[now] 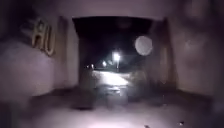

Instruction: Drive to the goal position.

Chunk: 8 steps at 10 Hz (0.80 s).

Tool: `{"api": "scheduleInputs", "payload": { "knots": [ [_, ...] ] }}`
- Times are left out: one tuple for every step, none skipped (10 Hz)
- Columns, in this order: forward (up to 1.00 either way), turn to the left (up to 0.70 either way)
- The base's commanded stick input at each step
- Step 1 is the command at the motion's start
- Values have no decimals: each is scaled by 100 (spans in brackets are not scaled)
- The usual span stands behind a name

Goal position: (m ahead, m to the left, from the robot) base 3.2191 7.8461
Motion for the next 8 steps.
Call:
{"api": "scheduleInputs", "payload": {
  "knots": [
    [100,3],
    [100,5],
    [100,7],
    [100,9],
    [100,10],
    [100,5],
    [100,3],
    [100,3]
  ]
}}
